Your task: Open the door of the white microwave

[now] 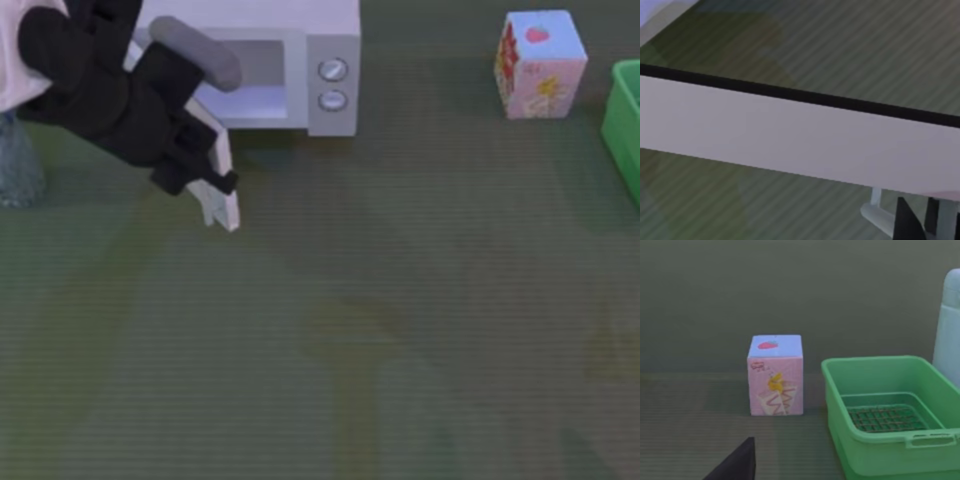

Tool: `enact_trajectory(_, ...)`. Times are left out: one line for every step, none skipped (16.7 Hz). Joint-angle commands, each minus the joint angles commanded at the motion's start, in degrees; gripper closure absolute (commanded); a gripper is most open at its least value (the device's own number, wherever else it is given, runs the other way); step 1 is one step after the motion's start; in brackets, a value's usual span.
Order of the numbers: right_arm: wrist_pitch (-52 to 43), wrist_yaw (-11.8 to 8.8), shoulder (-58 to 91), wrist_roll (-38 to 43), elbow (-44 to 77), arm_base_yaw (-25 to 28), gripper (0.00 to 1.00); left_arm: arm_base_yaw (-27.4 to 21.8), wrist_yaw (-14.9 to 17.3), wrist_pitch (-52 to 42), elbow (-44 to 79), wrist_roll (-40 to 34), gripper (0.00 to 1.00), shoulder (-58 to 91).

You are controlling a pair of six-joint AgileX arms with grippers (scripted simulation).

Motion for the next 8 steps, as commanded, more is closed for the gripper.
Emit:
enact_trajectory(0.0,0.0,0.0,0.0,0.0,0.0,0.0,0.0,0.0,0.0,0.0,0.0,1.0,0.0)
enact_trajectory(0.0,0.0,0.0,0.0,0.0,0.0,0.0,0.0,0.0,0.0,0.0,0.0,1.0,0.0)
enact_trajectory(0.0,0.0,0.0,0.0,0.0,0.0,0.0,0.0,0.0,0.0,0.0,0.0,1.0,0.0)
enact_trajectory(0.0,0.0,0.0,0.0,0.0,0.0,0.0,0.0,0.0,0.0,0.0,0.0,1.0,0.0)
enact_trajectory(0.0,0.0,0.0,0.0,0.0,0.0,0.0,0.0,0.0,0.0,0.0,0.0,1.0,0.0)
enact_trajectory(0.0,0.0,0.0,0.0,0.0,0.0,0.0,0.0,0.0,0.0,0.0,0.0,1.0,0.0)
enact_trajectory(0.0,0.0,0.0,0.0,0.0,0.0,0.0,-0.21,0.28,-0.04,-0.11,-0.14,1.0,0.1)
enact_trajectory(0.0,0.0,0.0,0.0,0.0,0.0,0.0,-0.15,0.36,-0.06,-0.11,0.04,1.0,0.05)
